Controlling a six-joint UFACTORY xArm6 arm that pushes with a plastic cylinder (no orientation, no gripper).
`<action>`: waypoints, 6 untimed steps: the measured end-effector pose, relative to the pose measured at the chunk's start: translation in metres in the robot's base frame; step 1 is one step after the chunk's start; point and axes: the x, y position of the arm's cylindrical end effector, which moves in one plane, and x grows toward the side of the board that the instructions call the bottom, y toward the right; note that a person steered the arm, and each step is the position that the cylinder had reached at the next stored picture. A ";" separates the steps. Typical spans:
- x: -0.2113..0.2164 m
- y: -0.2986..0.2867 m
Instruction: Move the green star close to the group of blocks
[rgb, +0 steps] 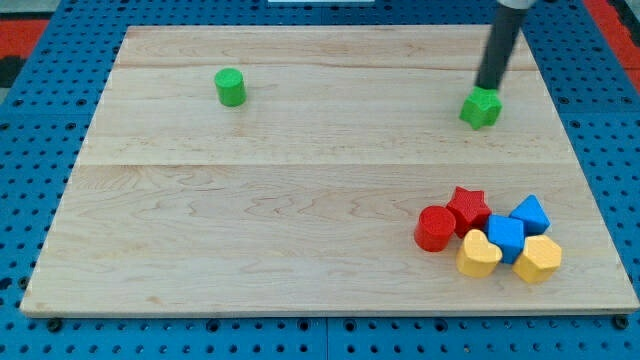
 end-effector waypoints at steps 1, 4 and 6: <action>0.077 -0.016; 0.032 -0.046; 0.113 -0.060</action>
